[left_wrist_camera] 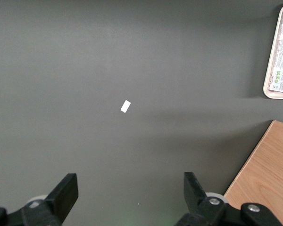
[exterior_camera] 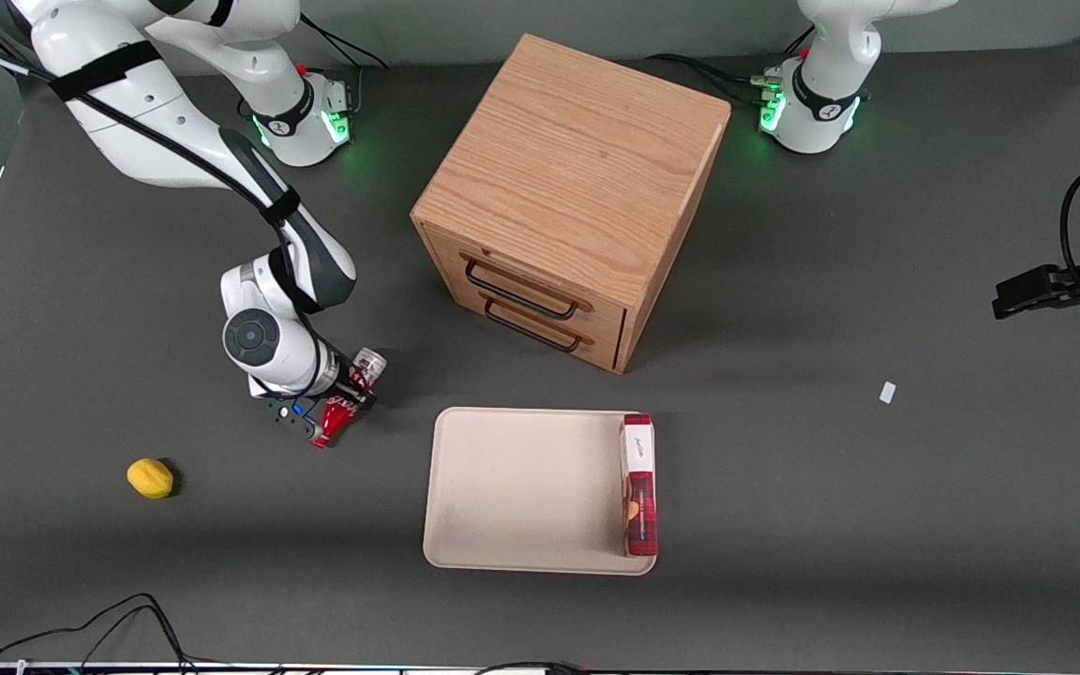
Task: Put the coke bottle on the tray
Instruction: 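Close the right gripper on the bottle and lift it, then carry the bottle over the cream tray and lower it inside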
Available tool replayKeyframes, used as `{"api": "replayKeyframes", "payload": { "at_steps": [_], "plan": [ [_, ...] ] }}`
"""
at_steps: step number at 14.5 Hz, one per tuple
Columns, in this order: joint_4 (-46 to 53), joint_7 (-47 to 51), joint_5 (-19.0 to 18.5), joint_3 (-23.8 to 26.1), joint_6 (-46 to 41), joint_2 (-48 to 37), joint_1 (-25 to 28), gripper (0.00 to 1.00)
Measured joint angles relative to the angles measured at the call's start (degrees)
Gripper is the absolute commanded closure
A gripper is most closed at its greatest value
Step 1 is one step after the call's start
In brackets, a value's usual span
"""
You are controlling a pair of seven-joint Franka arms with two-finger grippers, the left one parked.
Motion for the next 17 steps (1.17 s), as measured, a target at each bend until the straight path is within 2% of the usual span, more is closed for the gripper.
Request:
{"api": "replayKeyframes", "payload": {
  "at_steps": [2,4,8,11,14,17],
  "plan": [
    [0.87,-0.06,-0.24,0.26,-0.54,-0.12,0.01,1.0],
    [3.57,-0.92,-0.48,0.46,-4.74,-1.01,0.08,1.0],
    [12.67,-8.36,-0.57,1.33,-18.6,-4.94,0.07,1.0],
    [23.19,-15.07,-0.57,3.68,-29.36,-5.12,0.15,1.0],
    [34.8,-18.92,-0.53,7.48,-36.67,-0.04,1.11,1.0],
    [41.47,-19.01,-0.53,10.79,-35.28,10.31,3.1,1.0]
  ]
}}
